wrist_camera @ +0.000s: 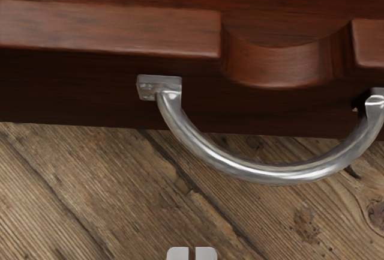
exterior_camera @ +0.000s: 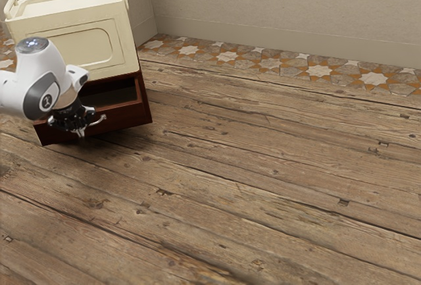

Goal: Push the drawer handle with one arm to close the drawer

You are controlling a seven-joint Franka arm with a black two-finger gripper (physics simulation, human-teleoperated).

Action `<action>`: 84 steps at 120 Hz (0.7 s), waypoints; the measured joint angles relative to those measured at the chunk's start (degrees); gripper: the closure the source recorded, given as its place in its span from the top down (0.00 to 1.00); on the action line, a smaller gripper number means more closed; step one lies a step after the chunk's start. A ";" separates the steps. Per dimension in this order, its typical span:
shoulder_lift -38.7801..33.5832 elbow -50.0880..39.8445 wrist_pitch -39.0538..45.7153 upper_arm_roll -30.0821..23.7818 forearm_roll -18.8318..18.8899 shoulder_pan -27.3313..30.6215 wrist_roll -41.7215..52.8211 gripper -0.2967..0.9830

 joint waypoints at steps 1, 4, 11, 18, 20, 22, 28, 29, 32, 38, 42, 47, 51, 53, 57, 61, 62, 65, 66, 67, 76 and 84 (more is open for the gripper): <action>0.04 0.02 0.04 -0.03 -0.02 0.04 -0.01 0.16; 0.12 0.05 0.15 -0.10 -0.07 0.15 -0.05 0.16; 0.26 0.05 0.37 -0.28 -0.15 0.27 -0.12 0.15; 0.65 0.15 0.54 -0.42 -0.17 0.14 -0.19 0.15; 0.83 0.18 0.58 -0.50 -0.17 0.09 -0.21 0.15; 1.06 0.41 0.61 -0.64 -0.16 0.08 -0.22 0.15; 1.70 1.12 0.69 -0.95 -0.11 -0.32 -0.27 0.15; 1.80 1.22 0.71 -1.00 -0.11 -0.43 -0.28 0.15; 2.07 1.58 0.74 -1.06 -0.09 -0.88 -0.29 0.15; 2.66 2.42 0.79 -1.12 -0.06 -1.92 -0.31 0.15; 2.90 2.72 0.81 -1.14 -0.10 -2.54 -0.30 0.15; 2.46 2.63 0.85 -1.15 -0.39 -3.09 -0.30 0.15; 0.90 1.56 0.88 -1.20 -1.04 -3.34 -0.33 0.15; 0.01 0.91 0.89 -1.21 -1.31 -3.45 -0.35 0.15; -1.56 -0.31 0.90 -1.23 -1.75 -3.65 -0.38 0.15; -2.40 -0.99 0.91 -1.24 -2.09 -3.81 -0.42 0.15; -2.52 -1.11 0.91 -1.24 -2.16 -3.85 -0.43 0.15; -2.75 -1.36 0.92 -1.24 -2.35 -3.92 -0.45 0.15; -2.77 -1.42 0.92 -1.24 -2.40 -3.93 -0.46 0.15; -2.79 -1.47 0.92 -1.24 -2.45 -3.94 -0.47 0.15; -2.67 -1.65 0.94 -1.24 -2.77 -3.79 -0.53 0.15; -2.53 -1.63 0.92 -1.10 -3.29 -3.56 -0.63 0.15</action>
